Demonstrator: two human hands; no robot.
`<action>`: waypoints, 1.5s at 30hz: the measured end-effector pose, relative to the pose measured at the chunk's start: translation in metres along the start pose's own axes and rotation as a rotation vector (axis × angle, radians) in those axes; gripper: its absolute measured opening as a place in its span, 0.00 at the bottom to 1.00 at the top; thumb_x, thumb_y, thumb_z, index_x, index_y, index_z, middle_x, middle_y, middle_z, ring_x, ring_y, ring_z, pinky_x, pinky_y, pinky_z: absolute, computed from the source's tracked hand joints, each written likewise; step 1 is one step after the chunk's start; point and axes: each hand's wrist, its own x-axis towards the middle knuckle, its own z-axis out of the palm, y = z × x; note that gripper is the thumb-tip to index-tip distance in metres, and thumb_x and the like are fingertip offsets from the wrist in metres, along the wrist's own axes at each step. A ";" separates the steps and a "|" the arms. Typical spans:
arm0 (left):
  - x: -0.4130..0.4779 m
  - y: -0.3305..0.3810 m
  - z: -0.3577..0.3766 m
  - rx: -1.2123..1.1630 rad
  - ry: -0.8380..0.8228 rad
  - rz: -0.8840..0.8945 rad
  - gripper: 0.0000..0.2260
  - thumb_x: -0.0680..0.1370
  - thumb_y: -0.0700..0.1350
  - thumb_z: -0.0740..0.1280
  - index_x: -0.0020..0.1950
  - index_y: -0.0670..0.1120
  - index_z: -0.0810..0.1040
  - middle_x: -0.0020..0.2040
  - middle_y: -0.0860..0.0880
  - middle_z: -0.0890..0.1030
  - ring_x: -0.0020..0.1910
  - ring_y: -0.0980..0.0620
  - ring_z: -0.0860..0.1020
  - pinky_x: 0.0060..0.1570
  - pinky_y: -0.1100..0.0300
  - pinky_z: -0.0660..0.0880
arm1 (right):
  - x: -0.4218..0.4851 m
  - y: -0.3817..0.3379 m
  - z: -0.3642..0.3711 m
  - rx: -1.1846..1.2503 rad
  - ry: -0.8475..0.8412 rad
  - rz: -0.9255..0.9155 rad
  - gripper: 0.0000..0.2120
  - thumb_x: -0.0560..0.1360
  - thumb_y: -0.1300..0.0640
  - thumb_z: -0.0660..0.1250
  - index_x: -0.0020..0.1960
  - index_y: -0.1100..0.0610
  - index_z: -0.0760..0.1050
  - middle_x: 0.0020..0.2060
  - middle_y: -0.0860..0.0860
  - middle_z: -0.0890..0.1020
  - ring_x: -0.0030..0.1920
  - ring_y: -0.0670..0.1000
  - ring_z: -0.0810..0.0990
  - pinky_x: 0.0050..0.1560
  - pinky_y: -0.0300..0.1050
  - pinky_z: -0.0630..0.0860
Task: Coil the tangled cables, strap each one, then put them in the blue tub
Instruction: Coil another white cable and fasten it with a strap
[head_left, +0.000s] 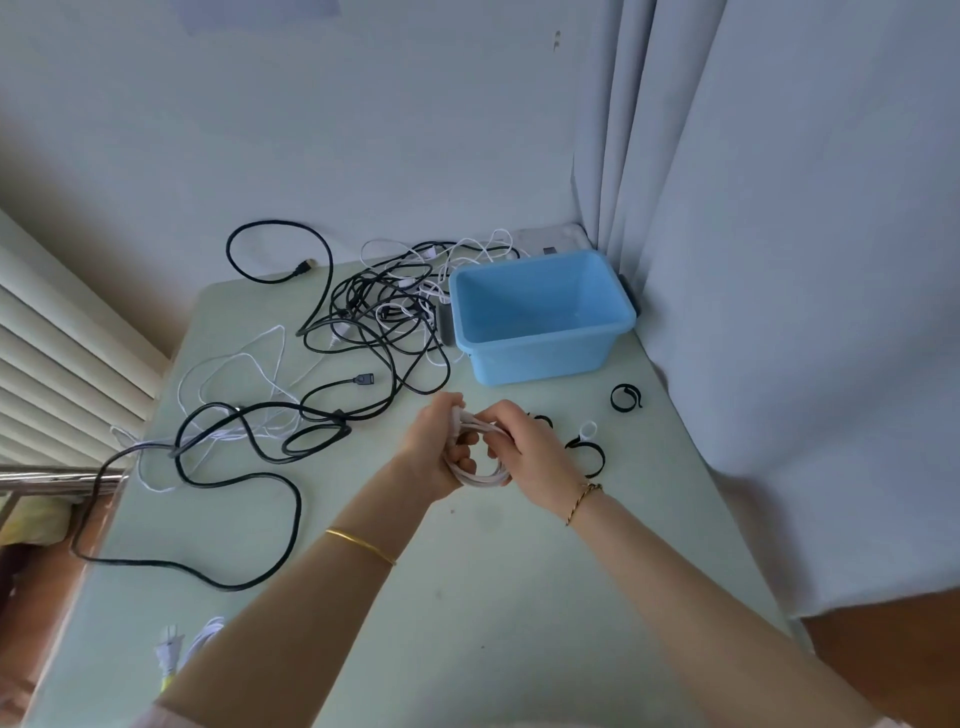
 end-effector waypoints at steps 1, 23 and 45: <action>0.003 -0.002 -0.001 0.010 0.014 -0.012 0.12 0.76 0.49 0.60 0.37 0.43 0.69 0.28 0.47 0.68 0.18 0.54 0.60 0.23 0.65 0.62 | 0.000 0.003 0.003 0.000 -0.009 0.011 0.08 0.80 0.60 0.57 0.56 0.55 0.72 0.38 0.51 0.77 0.36 0.51 0.76 0.37 0.48 0.79; 0.027 -0.016 -0.020 0.061 0.170 -0.027 0.09 0.77 0.46 0.61 0.38 0.45 0.70 0.30 0.46 0.70 0.17 0.55 0.58 0.21 0.67 0.59 | 0.038 0.081 -0.020 -0.164 0.365 0.284 0.11 0.79 0.62 0.58 0.55 0.60 0.78 0.50 0.56 0.81 0.50 0.56 0.79 0.54 0.50 0.75; 0.028 -0.011 -0.012 0.006 0.121 -0.035 0.08 0.77 0.46 0.62 0.39 0.45 0.71 0.30 0.46 0.71 0.19 0.54 0.59 0.27 0.63 0.60 | 0.063 0.106 -0.030 -0.323 0.333 0.359 0.03 0.74 0.66 0.59 0.43 0.60 0.67 0.37 0.56 0.75 0.38 0.56 0.73 0.38 0.48 0.71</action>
